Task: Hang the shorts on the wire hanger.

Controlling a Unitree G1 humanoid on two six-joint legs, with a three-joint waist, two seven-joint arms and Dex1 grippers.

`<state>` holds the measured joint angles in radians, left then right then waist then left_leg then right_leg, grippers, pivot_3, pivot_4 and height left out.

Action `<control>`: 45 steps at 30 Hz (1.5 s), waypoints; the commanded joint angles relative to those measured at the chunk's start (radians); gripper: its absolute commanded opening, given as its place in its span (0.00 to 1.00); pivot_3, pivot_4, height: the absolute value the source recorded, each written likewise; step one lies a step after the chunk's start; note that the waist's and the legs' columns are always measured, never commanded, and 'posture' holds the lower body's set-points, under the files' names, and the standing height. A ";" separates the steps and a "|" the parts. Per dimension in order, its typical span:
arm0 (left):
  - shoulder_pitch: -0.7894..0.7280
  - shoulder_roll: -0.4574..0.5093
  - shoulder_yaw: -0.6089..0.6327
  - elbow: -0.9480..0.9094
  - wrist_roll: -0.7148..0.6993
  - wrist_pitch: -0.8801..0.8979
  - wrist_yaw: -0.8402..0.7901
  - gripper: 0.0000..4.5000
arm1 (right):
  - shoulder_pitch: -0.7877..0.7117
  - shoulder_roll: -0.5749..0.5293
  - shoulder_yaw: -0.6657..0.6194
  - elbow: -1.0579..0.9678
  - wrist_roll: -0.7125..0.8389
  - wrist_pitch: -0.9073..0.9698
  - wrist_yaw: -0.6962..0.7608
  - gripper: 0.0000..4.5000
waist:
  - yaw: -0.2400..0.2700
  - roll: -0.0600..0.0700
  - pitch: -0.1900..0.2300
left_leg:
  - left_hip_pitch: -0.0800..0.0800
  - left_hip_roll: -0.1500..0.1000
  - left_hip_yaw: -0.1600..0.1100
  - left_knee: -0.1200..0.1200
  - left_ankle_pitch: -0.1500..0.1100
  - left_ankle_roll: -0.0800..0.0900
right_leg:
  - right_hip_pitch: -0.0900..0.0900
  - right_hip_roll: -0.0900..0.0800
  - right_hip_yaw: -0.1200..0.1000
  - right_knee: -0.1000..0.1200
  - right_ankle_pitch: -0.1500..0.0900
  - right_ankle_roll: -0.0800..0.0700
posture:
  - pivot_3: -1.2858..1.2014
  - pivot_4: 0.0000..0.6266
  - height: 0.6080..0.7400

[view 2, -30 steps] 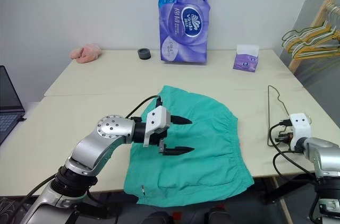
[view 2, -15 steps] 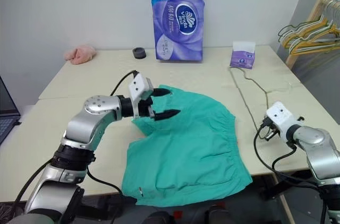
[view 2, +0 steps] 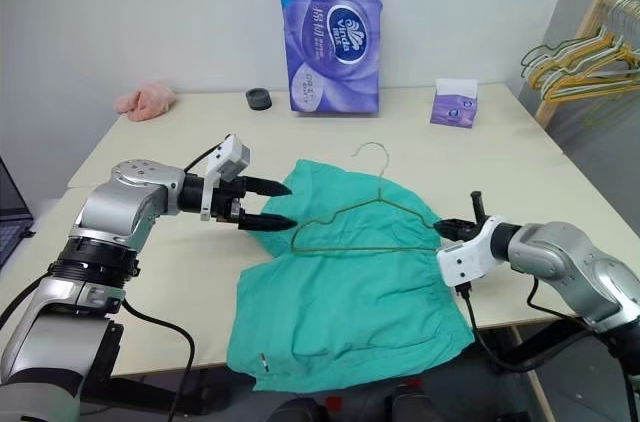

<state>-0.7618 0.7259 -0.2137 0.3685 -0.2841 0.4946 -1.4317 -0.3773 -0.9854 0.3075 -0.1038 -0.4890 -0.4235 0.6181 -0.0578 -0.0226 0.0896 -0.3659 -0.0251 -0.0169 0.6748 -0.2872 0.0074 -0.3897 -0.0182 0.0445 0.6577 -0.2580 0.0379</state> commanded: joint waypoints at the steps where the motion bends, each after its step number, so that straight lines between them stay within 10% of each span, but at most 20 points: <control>1: 0.028 0.014 -0.027 -0.061 0.000 0.009 -0.060 1.00 | -0.048 0.029 -0.020 0.007 -0.002 -0.060 -0.013 0.00 | 0.000 0.000 0.000 | 0.000 0.000 0.000 0.000 0.000 0.000 | 0.000 0.000 0.000 0.000 0.000 -0.001 | 0.48 0.07 1.00; 11: 0.090 0.013 -0.055 -0.120 0.004 0.045 -0.090 1.00 | -0.057 0.064 -0.035 0.014 0.001 -0.121 -0.003 0.00 | 0.000 0.000 0.000 | 0.000 0.000 -0.002 0.001 0.000 0.000 | 0.000 0.000 -0.001 0.002 0.002 -0.006 | 0.48 0.07 1.00; 26: 0.137 0.002 -0.075 -0.146 0.015 0.043 -0.098 0.06 | -0.020 0.084 -0.047 -0.032 0.042 -0.092 0.057 0.00 | 0.000 0.000 0.000 | 0.000 0.000 -0.002 0.001 0.000 0.000 | 0.000 0.000 -0.001 0.003 0.002 -0.006 | 0.48 0.08 1.00; 29: 0.143 0.002 -0.072 -0.146 0.019 0.041 -0.093 0.00 | -0.001 0.074 -0.055 -0.047 0.070 -0.092 0.085 0.00 | 0.001 0.000 0.000 | 0.000 0.000 -0.002 0.001 0.000 0.000 | 0.000 0.000 -0.001 0.003 0.002 -0.006 | 0.48 0.08 1.00; 40: 0.155 -0.036 -0.052 -0.140 0.027 -0.007 -0.034 0.00 | 0.116 0.077 -0.147 -0.145 0.246 0.033 0.145 0.72 | 0.002 0.000 0.000 | 0.000 0.000 -0.002 0.002 0.000 0.000 | 0.000 0.000 -0.001 0.003 0.002 -0.006 | 0.47 0.08 1.00; 45: 0.172 -0.054 -0.043 -0.181 0.067 -0.157 0.034 0.00 | 0.174 0.143 -0.299 -0.331 0.586 0.627 0.196 0.72 | 0.003 0.000 0.000 | 0.000 0.000 -0.003 0.002 0.000 0.000 | 0.001 -0.001 -0.001 0.004 0.002 -0.007 | 0.47 0.09 1.00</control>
<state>-0.5891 0.6595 -0.2845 0.2331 -0.2357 0.4006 -1.4080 -0.2030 -0.8382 0.0856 -0.3568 -0.0227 0.0224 0.7974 -0.0551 -0.0228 0.0896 -0.3657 -0.0249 -0.0200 0.6772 -0.2872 0.0075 -0.3891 -0.0193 0.0438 0.6620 -0.2559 0.0313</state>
